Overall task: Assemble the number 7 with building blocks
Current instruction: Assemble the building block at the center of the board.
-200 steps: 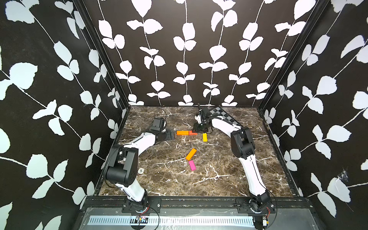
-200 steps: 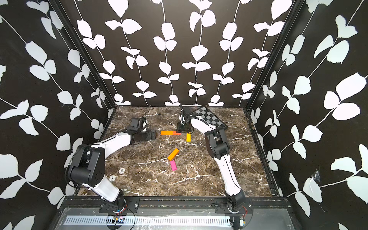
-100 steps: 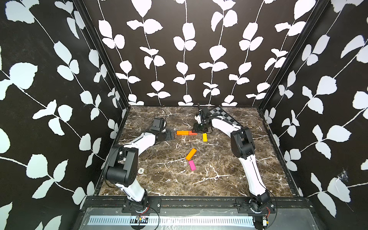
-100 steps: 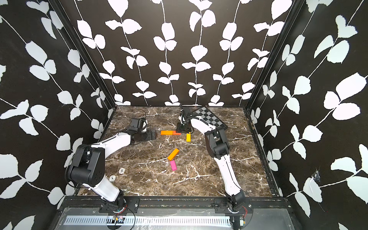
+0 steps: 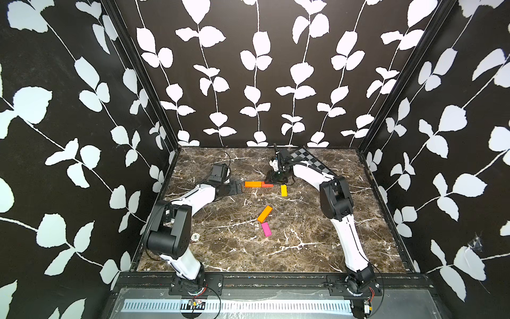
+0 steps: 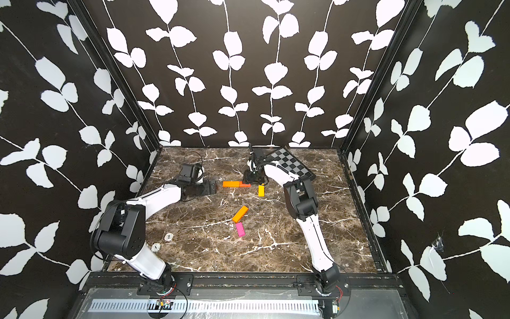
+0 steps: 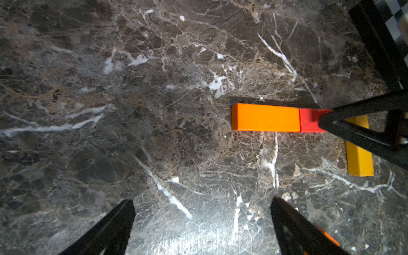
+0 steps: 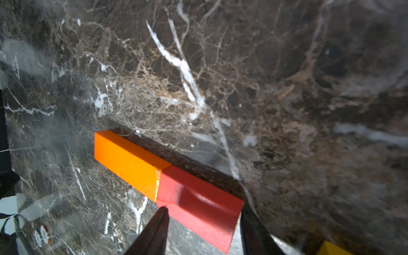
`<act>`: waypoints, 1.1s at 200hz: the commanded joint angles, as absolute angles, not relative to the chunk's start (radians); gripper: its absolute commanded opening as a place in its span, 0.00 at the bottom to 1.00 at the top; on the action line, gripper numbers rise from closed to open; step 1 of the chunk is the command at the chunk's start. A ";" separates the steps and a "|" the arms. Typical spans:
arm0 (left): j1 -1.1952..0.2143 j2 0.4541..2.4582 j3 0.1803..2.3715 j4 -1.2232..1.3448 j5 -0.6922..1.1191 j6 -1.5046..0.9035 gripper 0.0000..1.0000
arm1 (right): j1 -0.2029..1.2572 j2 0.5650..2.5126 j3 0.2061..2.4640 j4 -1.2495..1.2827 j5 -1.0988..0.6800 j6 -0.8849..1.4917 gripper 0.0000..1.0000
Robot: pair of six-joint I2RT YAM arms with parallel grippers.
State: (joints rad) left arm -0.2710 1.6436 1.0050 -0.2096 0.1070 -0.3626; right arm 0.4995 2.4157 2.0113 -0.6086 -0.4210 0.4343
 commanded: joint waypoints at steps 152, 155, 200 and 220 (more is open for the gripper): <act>-0.263 1.549 0.961 -0.184 0.078 -0.308 0.99 | 0.495 1.973 1.669 -0.477 -0.107 0.299 0.99; -0.265 1.546 0.957 -0.179 0.077 -0.306 0.99 | 0.495 1.968 1.662 -0.478 -0.105 0.296 0.99; -0.264 1.508 0.951 -0.174 0.064 -0.287 0.99 | 0.491 1.887 1.570 -0.514 -0.003 0.267 0.99; -0.264 1.507 0.953 -0.179 0.068 -0.283 0.99 | 0.489 1.873 1.546 -0.548 0.044 0.270 0.99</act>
State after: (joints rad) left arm -0.2710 1.5410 0.9585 -0.1875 0.0704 -0.3054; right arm 0.4946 1.9099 1.5742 -0.5129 -0.0433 0.2897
